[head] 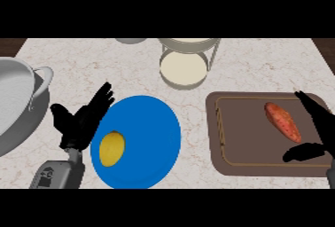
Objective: Pick the sweet potato from the tray and place it in the tiered basket
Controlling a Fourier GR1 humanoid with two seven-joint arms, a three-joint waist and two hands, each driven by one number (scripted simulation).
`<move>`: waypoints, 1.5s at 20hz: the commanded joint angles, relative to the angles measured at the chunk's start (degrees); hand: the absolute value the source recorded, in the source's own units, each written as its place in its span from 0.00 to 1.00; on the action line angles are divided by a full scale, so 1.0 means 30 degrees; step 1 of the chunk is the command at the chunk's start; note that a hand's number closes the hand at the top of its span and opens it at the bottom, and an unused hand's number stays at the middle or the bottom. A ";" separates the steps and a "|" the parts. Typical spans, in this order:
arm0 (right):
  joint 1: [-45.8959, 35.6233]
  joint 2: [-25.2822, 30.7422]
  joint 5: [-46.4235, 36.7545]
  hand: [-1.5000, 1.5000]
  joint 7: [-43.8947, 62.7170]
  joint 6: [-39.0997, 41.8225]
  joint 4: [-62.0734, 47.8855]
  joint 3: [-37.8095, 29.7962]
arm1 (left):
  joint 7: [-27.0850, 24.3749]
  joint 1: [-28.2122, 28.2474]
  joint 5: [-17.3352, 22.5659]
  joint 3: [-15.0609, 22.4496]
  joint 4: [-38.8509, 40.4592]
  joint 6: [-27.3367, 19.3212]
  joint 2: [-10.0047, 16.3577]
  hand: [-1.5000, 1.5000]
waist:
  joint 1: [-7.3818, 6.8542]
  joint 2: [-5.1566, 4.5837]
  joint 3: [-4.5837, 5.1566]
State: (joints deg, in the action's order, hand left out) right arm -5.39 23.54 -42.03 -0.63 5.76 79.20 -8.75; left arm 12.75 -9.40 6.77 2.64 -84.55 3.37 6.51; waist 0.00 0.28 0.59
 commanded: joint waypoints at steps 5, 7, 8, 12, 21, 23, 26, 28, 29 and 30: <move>-0.0970 -0.0438 -0.0525 0.00 -0.0161 -0.0065 -0.1354 0.0036 | -0.0111 0.1501 -0.0327 0.0140 -0.1440 0.0370 0.0060 0.50 | -0.0048 -0.0073 -0.0195; -0.1606 -0.0901 -0.0893 0.00 -0.1112 -0.0856 -0.3044 0.0332 | -0.0034 -0.0475 -0.0170 -0.0382 0.0647 0.0193 -0.0291 0.50 | -0.0005 -0.0105 -0.0197; -0.2403 -0.0503 -0.1126 0.00 -0.1834 -0.0727 -0.4583 0.0412 | 0.0063 0.0153 -0.0410 0.0049 0.0021 -0.0034 -0.0527 0.50 | -0.0099 -0.0117 -0.0202; -0.1352 -0.0712 -0.0272 1.00 -0.4067 -0.0444 -0.3432 0.0622 | 0.0515 -0.0778 -0.0165 -0.0263 0.0536 0.0117 -0.0411 0.50 | 0.0030 -0.0104 -0.0201; -0.1450 -0.2397 -0.1221 1.00 -0.3769 -0.2656 -0.3086 0.0908 | 0.0880 -0.0200 0.0083 -0.0622 -0.0456 0.0471 0.0059 0.50 | -0.0024 -0.0091 -0.0203; -0.1352 -0.2019 -0.0493 1.00 -0.4184 -0.2321 -0.2684 0.0220 | 0.0984 -0.0318 0.0269 -0.0773 -0.0616 0.0601 0.0140 0.50 | 0.0000 -0.0078 -0.0201; -0.1313 -0.3141 -0.0537 1.00 -0.0922 -0.1683 -0.0765 0.0246 | 0.1316 -0.0086 0.0143 -0.0484 -0.0710 0.0483 -0.0077 0.50 | 0.0028 -0.0034 -0.0184; -0.0061 -0.4952 -0.2644 1.00 0.3345 -0.2578 0.0404 0.1069 | 0.0907 -0.0320 0.0056 -0.0705 -0.0376 0.0172 -0.0187 0.50 | 0.0431 0.0088 -0.0096; 0.0361 -0.5391 -0.3469 1.00 0.4761 -0.2941 0.0114 0.1018 | 0.0407 0.0303 -0.0213 -0.0554 -0.0546 0.0240 -0.0085 0.50 | 0.0352 0.0123 -0.0053; 0.0935 -0.5632 -0.4191 1.00 0.5789 -0.2972 0.0065 0.1095 | 0.0363 0.0293 -0.0424 -0.0327 -0.0227 -0.0121 -0.0533 0.50 | 0.0684 0.0082 -0.0012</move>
State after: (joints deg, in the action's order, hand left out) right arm -6.60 15.20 -49.88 3.00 0.03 79.03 -7.85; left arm 14.57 -9.24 6.24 1.24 -85.71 3.91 5.76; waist 1.43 1.21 2.03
